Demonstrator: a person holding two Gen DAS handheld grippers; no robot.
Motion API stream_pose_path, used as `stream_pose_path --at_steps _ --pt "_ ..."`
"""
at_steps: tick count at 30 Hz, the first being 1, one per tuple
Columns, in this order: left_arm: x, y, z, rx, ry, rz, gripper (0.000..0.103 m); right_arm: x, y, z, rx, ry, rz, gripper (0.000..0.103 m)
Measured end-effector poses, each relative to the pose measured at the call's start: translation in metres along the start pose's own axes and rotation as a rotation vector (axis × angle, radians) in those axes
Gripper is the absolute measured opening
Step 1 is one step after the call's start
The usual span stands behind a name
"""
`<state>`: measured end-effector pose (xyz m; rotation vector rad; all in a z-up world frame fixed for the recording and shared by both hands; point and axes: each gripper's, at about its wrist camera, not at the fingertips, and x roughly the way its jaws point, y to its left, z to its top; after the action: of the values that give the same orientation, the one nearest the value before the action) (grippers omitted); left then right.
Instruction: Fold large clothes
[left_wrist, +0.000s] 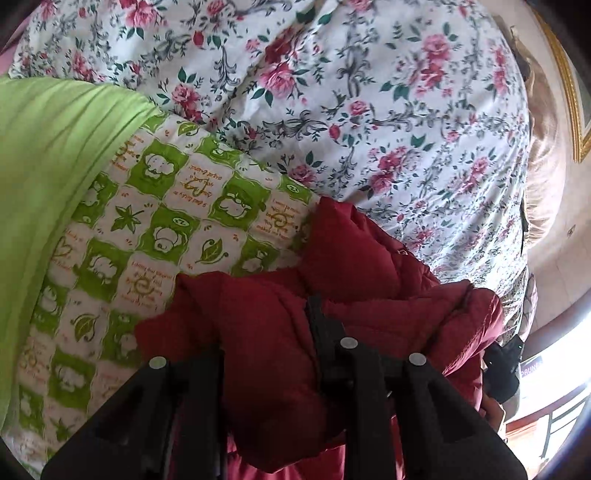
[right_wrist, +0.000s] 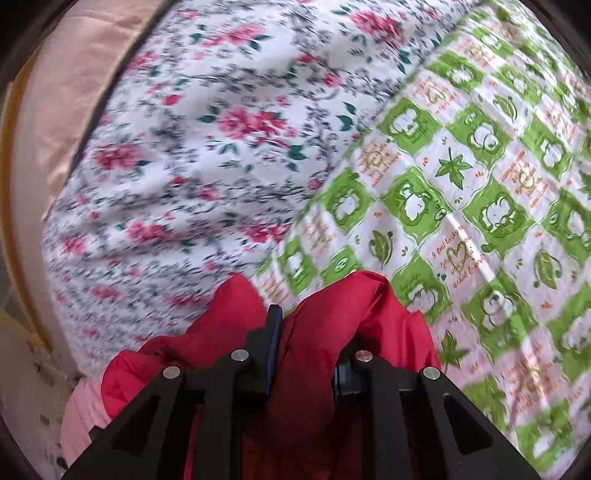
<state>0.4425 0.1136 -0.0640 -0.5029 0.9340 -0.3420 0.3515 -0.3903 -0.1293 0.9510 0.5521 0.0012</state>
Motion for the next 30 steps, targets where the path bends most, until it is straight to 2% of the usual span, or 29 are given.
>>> stream_pose_path --at_steps 6,10,14,19,23,26,29,30 --pt "-0.001 0.011 0.006 0.011 0.019 -0.051 0.021 0.017 -0.003 0.001 -0.027 -0.025 -0.041 0.019" --pt "-0.019 0.01 0.007 0.041 0.017 -0.081 0.022 0.024 -0.003 -0.001 -0.048 -0.038 -0.051 0.019" --pt "-0.051 -0.01 0.003 0.142 -0.033 -0.07 0.025 0.031 0.001 -0.004 -0.07 -0.052 -0.068 0.019" --pt "-0.09 -0.028 -0.007 0.209 -0.114 -0.029 0.027 0.04 0.006 -0.006 -0.087 -0.059 -0.085 0.019" --pt "-0.123 -0.041 -0.021 0.238 -0.171 -0.062 0.027 0.045 0.008 -0.007 -0.096 -0.062 -0.099 0.02" --pt "-0.12 -0.064 -0.04 0.297 -0.135 -0.094 0.027 0.048 0.012 -0.007 -0.105 -0.061 -0.114 0.02" --pt "-0.094 -0.093 -0.065 0.352 -0.059 -0.15 0.027 0.05 0.021 -0.006 -0.135 -0.052 -0.126 0.024" --pt "-0.085 -0.101 -0.071 0.371 -0.035 -0.149 0.027 0.049 0.025 -0.005 -0.154 -0.04 -0.085 0.025"
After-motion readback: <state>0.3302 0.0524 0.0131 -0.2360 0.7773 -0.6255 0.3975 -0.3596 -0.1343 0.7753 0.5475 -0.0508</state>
